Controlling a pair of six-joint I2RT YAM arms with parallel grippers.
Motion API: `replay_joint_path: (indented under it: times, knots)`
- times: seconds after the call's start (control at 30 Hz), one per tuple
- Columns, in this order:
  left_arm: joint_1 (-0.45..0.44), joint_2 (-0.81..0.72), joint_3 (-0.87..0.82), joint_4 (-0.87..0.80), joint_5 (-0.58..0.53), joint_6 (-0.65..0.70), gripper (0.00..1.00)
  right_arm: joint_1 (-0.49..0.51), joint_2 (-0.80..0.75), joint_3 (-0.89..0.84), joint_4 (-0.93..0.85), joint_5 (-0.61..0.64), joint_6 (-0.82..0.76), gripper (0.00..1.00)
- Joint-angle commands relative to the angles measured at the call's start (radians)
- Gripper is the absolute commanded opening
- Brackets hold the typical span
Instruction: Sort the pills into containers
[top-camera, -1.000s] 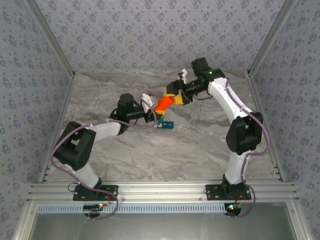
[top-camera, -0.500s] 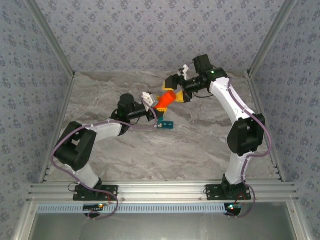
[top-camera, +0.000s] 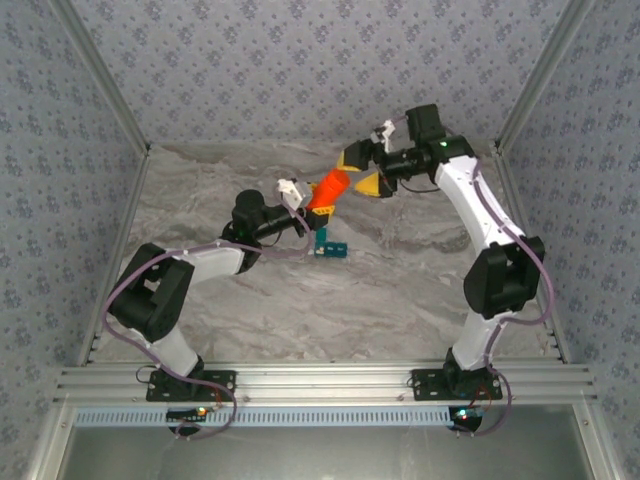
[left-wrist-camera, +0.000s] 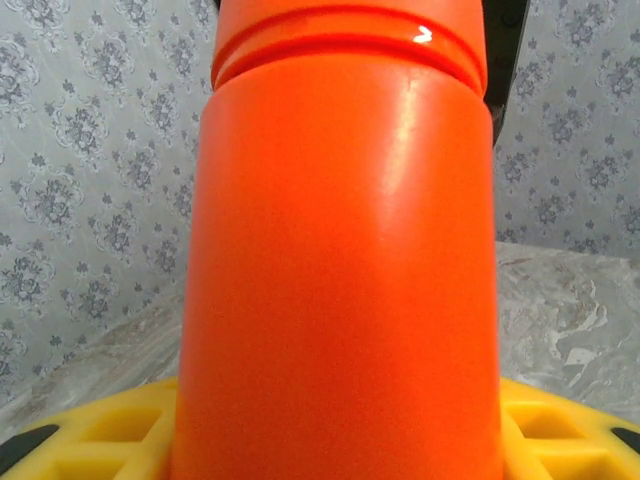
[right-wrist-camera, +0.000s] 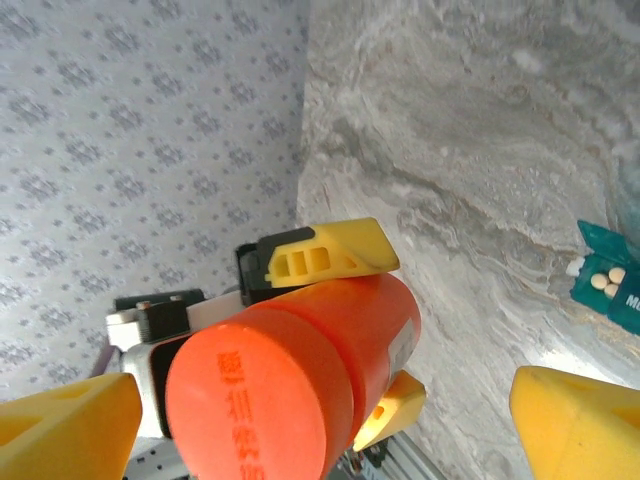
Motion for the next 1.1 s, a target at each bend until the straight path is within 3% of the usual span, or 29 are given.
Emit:
replay_joint_path:
  times: [0.0, 0.37, 0.5, 0.67, 1.07]
  knots:
    - [0.002, -0.009, -0.012, 0.099, -0.008, -0.047, 0.00, -0.032, -0.067, -0.008, 0.081, -0.027, 0.047, 0.94]
    - [0.021, 0.000, -0.017, 0.159, 0.037, -0.153, 0.00, 0.003, -0.209, -0.011, -0.015, 0.313, -0.177, 0.81]
    - [0.031, 0.012, -0.003, 0.171, 0.076, -0.186, 0.00, 0.055, -0.198, 0.044, -0.111, 0.411, -0.291, 0.83]
    - [0.035, 0.032, 0.028, 0.150, 0.140, -0.206, 0.00, 0.101, -0.157, 0.087, -0.146, 0.417, -0.333, 0.87]
    - [0.035, 0.055, 0.053, 0.160, 0.196, -0.243, 0.00, 0.126, -0.076, 0.132, -0.144, 0.319, -0.305, 0.87]
